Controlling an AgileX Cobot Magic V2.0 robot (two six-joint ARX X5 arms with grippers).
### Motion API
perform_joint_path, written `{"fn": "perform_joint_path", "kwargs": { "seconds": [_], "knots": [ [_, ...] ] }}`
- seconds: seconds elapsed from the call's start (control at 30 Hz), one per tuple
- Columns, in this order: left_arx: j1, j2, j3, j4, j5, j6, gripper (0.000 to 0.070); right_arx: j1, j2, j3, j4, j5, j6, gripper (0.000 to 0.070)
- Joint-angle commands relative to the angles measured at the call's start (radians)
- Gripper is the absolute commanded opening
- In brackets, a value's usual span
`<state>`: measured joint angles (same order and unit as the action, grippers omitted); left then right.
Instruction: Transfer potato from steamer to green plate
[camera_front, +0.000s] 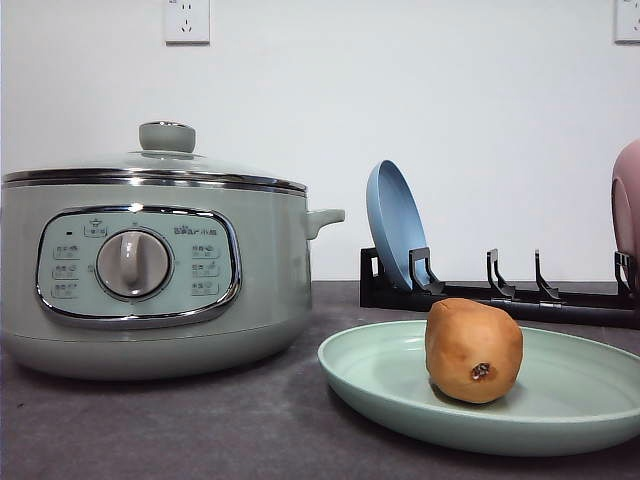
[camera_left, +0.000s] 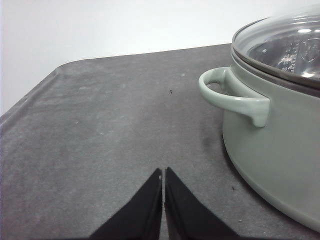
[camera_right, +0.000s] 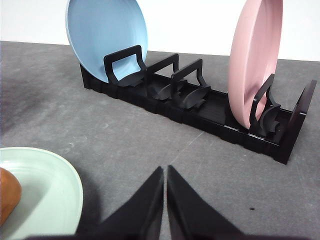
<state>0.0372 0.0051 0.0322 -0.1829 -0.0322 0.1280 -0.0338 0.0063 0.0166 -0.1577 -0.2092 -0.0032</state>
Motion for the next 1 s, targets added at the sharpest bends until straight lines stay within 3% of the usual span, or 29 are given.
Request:
{"fn": "perform_joint_path", "kwargs": {
  "seconds": [0.0,0.97],
  "knots": [
    [0.002,-0.002,-0.021,-0.005,-0.005,-0.010,0.0000,-0.002,-0.003,-0.005,0.000,0.001,-0.001,0.0000],
    [0.002,-0.002,-0.021,-0.005,-0.005,-0.010,0.0000,-0.002,-0.003,-0.005,0.000,0.001,-0.001,0.0000]
  ]
}}
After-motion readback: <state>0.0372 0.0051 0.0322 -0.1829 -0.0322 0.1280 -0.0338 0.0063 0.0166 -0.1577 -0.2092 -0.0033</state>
